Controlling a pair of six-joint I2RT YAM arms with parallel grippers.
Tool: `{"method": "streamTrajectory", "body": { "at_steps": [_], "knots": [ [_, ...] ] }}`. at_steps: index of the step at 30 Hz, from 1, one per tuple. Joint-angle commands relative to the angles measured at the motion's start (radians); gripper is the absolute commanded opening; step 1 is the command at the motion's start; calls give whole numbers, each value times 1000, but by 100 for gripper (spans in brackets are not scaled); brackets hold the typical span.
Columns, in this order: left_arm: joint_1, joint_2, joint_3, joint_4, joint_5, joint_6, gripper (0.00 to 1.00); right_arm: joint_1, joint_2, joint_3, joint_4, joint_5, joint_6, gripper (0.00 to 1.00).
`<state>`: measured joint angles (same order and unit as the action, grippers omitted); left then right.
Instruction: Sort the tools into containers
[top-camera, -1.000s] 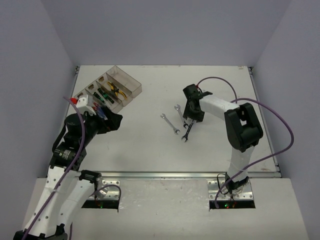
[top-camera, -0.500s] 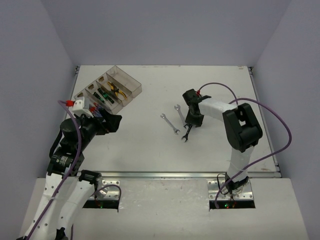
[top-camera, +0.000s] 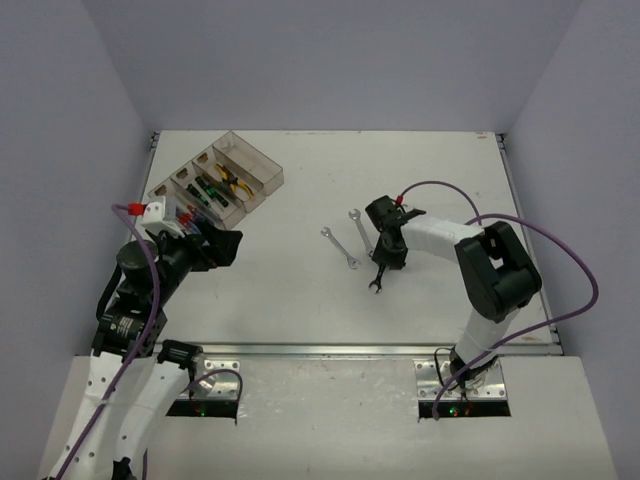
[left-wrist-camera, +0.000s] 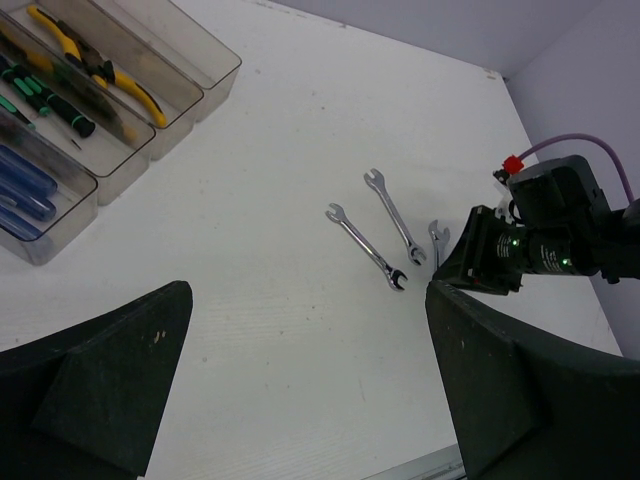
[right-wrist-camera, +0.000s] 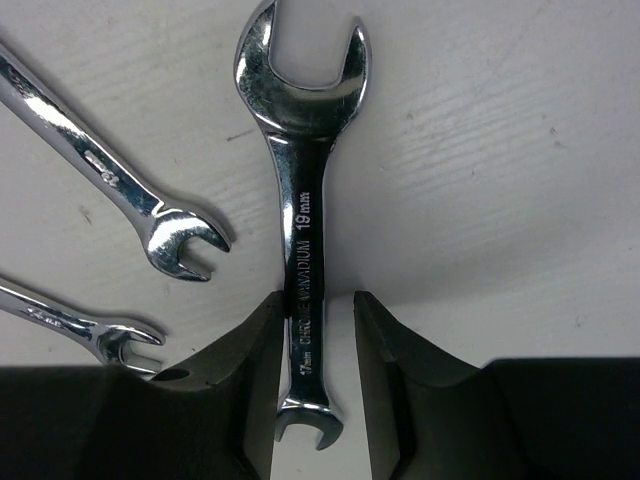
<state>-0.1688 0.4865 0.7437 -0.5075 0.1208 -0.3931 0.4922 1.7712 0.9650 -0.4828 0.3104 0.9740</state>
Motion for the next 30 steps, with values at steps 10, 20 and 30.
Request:
{"method": "streamTrajectory", "body": {
  "at_steps": [10, 20, 30],
  "knots": [
    [3, -17, -4, 43, 12, 14, 100, -7, 116, 25, -97, -6, -92, 35],
    [3, -21, -4, 41, 11, 14, 100, -19, 170, 51, -138, 26, -76, 30],
    [2, -17, -4, 43, 19, 16, 100, -78, 229, 95, -136, 9, -137, 35]
  ]
}}
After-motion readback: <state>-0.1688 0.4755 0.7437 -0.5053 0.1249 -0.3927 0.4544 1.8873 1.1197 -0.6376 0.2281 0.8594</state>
